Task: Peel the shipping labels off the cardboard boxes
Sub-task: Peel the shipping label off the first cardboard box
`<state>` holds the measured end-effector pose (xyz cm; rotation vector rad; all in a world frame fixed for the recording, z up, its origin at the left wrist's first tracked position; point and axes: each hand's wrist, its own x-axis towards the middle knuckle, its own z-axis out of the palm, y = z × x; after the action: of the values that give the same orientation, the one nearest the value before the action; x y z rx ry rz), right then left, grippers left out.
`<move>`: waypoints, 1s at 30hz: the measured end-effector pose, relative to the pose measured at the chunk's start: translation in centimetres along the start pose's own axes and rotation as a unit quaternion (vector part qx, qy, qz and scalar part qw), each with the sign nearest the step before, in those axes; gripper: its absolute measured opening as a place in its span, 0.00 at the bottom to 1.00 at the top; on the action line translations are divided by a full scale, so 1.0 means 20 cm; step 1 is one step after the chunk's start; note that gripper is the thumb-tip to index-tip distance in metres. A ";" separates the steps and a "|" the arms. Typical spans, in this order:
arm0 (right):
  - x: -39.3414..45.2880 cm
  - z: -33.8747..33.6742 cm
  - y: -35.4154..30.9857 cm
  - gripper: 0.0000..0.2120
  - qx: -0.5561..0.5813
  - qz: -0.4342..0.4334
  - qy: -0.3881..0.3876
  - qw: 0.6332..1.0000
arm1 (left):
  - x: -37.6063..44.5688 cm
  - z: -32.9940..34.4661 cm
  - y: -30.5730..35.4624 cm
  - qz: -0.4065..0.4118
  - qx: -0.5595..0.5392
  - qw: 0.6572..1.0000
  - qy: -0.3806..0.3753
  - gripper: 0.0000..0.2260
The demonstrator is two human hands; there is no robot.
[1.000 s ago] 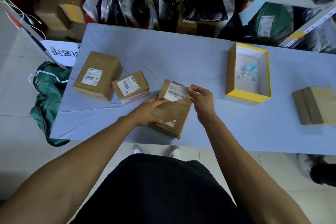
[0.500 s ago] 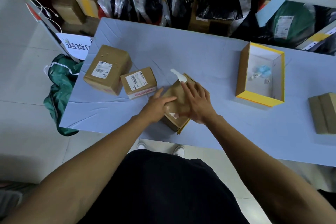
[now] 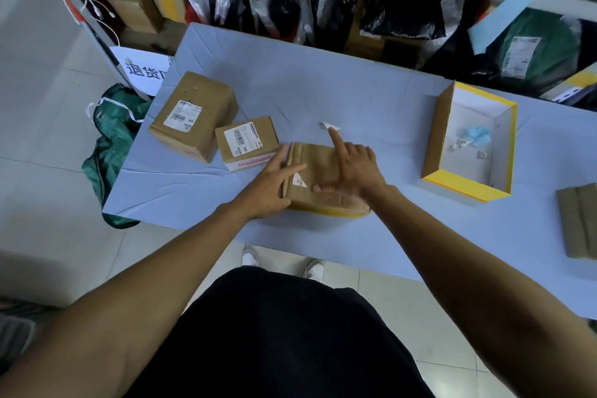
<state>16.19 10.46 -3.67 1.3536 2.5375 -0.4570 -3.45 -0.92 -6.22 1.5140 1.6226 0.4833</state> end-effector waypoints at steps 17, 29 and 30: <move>-0.17 0.15 -0.09 0.58 0.116 0.040 0.058 0.991 | 0.01 0.19 0.13 -0.083 -0.038 0.957 0.275 0.15; -0.17 0.24 -0.15 0.56 0.275 0.046 0.100 0.955 | 0.05 0.21 0.13 -0.106 -0.077 0.942 0.310 0.11; -0.17 0.24 -0.15 0.56 0.282 0.048 0.104 0.953 | 0.06 0.22 0.14 -0.111 -0.078 0.940 0.314 0.11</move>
<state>15.86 4.42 -6.47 1.7847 2.5925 -1.1421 1.81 -0.41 -6.94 1.0901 2.1473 1.0137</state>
